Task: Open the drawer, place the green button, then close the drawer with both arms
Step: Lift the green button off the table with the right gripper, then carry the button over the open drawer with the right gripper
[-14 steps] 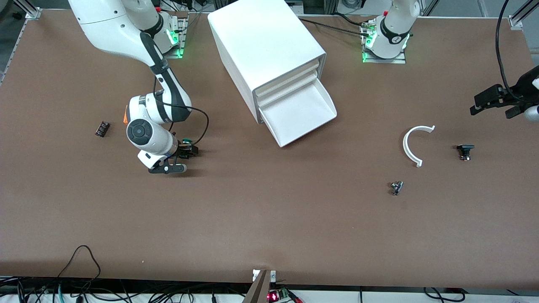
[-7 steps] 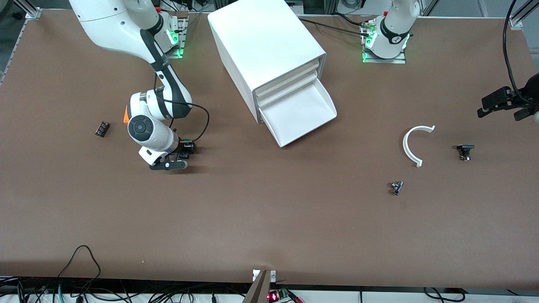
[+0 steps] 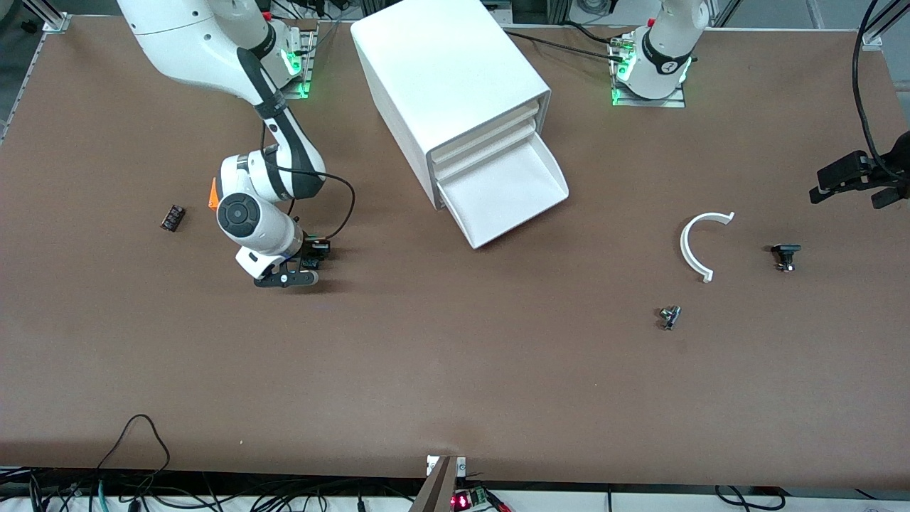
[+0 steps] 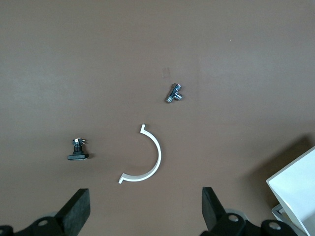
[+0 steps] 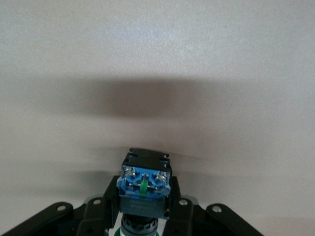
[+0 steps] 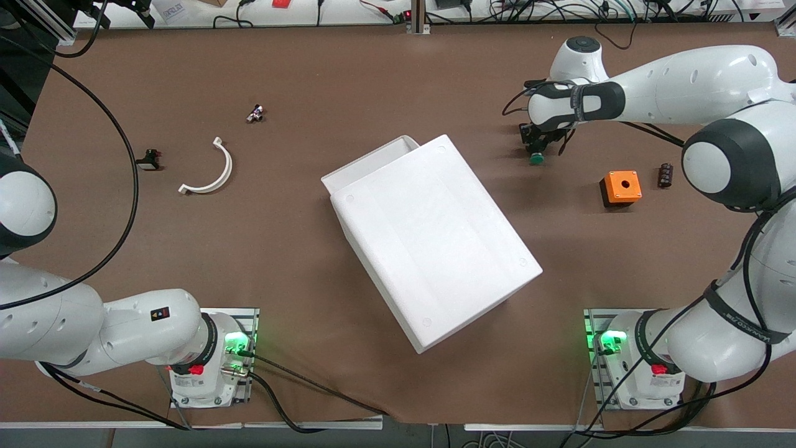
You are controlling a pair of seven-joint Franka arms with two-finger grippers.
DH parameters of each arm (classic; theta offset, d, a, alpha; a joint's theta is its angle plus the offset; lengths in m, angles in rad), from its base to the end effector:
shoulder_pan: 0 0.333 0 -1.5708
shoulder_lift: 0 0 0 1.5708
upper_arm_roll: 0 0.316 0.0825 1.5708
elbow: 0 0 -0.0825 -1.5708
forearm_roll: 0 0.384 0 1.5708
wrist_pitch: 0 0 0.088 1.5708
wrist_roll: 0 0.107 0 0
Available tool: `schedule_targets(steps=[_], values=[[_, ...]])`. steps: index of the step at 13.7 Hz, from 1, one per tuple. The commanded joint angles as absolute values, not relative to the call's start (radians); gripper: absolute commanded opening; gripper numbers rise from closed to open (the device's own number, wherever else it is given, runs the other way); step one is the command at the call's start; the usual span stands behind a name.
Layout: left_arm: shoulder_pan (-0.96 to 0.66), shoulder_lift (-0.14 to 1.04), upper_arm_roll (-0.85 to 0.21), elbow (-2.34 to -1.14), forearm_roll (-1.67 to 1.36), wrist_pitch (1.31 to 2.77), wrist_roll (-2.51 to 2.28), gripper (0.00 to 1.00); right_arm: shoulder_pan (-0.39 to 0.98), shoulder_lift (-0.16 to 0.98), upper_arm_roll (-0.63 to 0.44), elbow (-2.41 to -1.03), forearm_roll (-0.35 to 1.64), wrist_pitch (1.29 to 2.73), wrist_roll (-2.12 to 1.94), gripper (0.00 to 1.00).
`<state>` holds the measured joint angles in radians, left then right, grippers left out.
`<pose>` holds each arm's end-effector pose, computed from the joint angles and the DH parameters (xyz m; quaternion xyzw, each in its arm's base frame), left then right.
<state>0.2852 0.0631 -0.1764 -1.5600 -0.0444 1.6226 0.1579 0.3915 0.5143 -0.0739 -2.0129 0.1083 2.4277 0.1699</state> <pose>0.5745 0.0613 0.5991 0.9993 -0.0232 0.0039 0.0274 0.5633 0.1859 0.1869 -0.9981 -0.0350 0.0506 0.0029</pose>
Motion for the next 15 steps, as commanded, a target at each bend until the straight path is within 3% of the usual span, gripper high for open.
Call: schedule_targets(steps=[1, 5, 10, 15], values=[[0.282, 0.095, -0.183, -1.520, -0.015, 1.592, 0.146, 1.00, 0.390, 0.489, -0.067, -1.985, 0.107, 2.431, 0.122, 0.33], [0.284, 0.091, -0.189, -1.519, -0.014, 1.591, 0.153, 1.00, 0.388, 0.454, -0.058, -1.904, 0.109, 2.396, -0.001, 0.33], [0.278, 0.086, -0.195, -1.520, -0.014, 1.589, 0.153, 1.00, 0.413, 0.457, -0.003, -1.683, 0.104, 2.241, -0.136, 0.33], [0.275, 0.067, -0.212, -1.548, -0.014, 1.588, 0.146, 1.00, 0.413, 0.457, 0.090, -1.625, 0.115, 2.235, -0.474, 0.33]])
